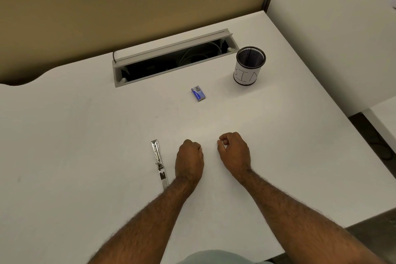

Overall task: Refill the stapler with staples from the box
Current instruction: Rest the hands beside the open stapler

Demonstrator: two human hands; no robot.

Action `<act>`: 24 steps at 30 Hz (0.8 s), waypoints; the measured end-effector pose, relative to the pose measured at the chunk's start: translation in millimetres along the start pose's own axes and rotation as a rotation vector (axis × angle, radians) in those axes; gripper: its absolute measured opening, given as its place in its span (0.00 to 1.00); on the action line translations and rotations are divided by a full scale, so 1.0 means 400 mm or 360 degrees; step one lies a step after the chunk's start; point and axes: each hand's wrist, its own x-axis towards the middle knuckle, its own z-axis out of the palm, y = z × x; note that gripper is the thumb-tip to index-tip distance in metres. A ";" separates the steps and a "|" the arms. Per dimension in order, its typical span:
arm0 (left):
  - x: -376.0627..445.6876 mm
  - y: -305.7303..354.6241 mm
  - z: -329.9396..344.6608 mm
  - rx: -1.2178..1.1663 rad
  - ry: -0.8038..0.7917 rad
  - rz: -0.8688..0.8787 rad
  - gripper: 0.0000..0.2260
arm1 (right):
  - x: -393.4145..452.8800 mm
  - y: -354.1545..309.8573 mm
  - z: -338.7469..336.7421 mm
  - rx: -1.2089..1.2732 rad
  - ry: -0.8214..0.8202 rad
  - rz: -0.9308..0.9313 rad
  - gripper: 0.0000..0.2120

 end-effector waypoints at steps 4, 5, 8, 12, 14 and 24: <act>-0.004 -0.013 -0.011 -0.0230 0.0081 -0.0090 0.06 | 0.001 0.001 0.000 0.0002 -0.0005 0.0012 0.02; -0.005 -0.017 -0.014 -0.0241 0.0097 -0.0125 0.08 | 0.001 0.002 0.001 0.0003 0.0000 0.0012 0.02; -0.005 -0.021 -0.018 -0.0151 0.0056 -0.0155 0.06 | 0.000 0.003 0.003 0.0007 0.0018 0.0003 0.02; 0.004 -0.015 -0.016 0.0048 -0.0038 -0.0067 0.08 | -0.001 0.004 0.006 0.0020 0.0023 -0.0004 0.02; 0.010 -0.014 -0.016 0.0084 -0.0066 -0.0094 0.07 | 0.000 0.006 0.007 0.0019 0.0023 -0.0005 0.02; 0.047 0.004 -0.028 0.0292 -0.0390 -0.0192 0.11 | 0.000 0.005 0.007 0.0011 0.0031 -0.0001 0.03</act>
